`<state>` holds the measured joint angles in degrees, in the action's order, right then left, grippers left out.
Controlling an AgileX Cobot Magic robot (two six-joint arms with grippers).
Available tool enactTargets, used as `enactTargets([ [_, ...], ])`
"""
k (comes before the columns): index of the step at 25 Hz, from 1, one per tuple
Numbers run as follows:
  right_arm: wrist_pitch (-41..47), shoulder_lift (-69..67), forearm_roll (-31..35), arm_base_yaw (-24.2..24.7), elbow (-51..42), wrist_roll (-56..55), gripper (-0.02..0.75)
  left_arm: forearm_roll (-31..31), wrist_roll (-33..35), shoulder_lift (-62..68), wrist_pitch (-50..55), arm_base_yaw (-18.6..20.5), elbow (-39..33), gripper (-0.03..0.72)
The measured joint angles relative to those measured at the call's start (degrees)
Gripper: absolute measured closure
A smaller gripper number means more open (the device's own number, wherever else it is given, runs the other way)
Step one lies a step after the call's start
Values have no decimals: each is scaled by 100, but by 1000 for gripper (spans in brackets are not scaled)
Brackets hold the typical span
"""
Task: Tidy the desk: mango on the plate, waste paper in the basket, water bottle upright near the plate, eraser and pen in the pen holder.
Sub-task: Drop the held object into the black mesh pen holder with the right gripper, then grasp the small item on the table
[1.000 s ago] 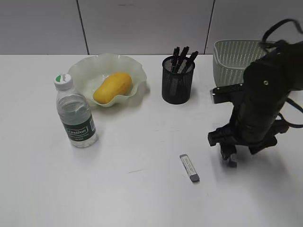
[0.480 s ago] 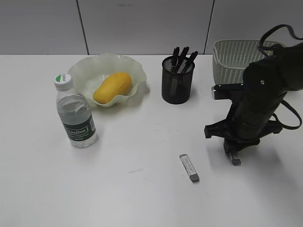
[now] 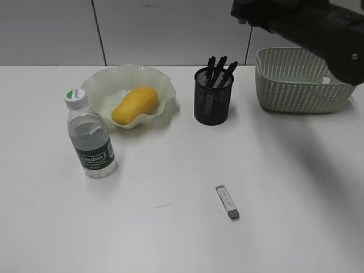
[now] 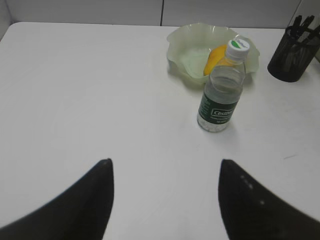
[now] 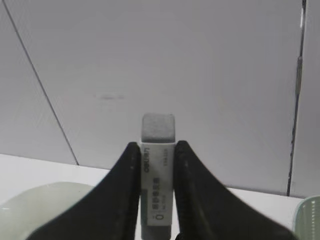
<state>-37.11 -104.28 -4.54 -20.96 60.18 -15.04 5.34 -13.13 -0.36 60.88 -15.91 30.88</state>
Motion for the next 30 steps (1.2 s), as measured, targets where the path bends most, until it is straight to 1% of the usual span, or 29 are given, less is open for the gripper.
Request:
enactTargets([
  [2,-97,-592,-151,17,324,27,568,0,0,0,0,0,0,201],
  [4,-120,-995,-434,-28,539,37,568,0,0,0,0,0,0,201],
  [6,-78,-1237,-496,-68,617,40,568,0,0,0,0,0,0,201],
  [8,191,-1347,-508,-70,626,40,568,-6,0,0,0,0,0,201],
  [9,364,-1364,-508,-70,626,40,555,-6,0,0,0,0,0,201],
  [10,557,-1364,-515,-70,626,40,520,-6,0,0,0,0,0,201],
  [11,710,-1356,-520,-70,626,40,469,-6,0,0,0,0,0,201],
  [14,1180,-1100,-526,-70,626,40,243,-6,0,0,0,0,0,201],
  [16,1641,-730,-526,-70,626,40,174,-6,0,0,0,0,0,201],
  [18,2368,-192,-630,-70,626,51,167,-6,0,0,0,0,0,201],
  [21,3711,726,-1024,-70,469,67,209,-6,0,0,0,0,0,201],
  [23,4571,1459,-1236,-70,-17,104,241,-6,0,0,0,0,0,207],
  [26,6279,2811,-1325,-70,-974,229,264,-6,0,0,0,0,0,228],
  [28,7448,3703,-1217,-70,-1595,281,270,-6,0,0,0,0,0,245],
  [30,8298,4664,-958,-70,-2147,331,272,-12,0,0,0,0,0,257],
])
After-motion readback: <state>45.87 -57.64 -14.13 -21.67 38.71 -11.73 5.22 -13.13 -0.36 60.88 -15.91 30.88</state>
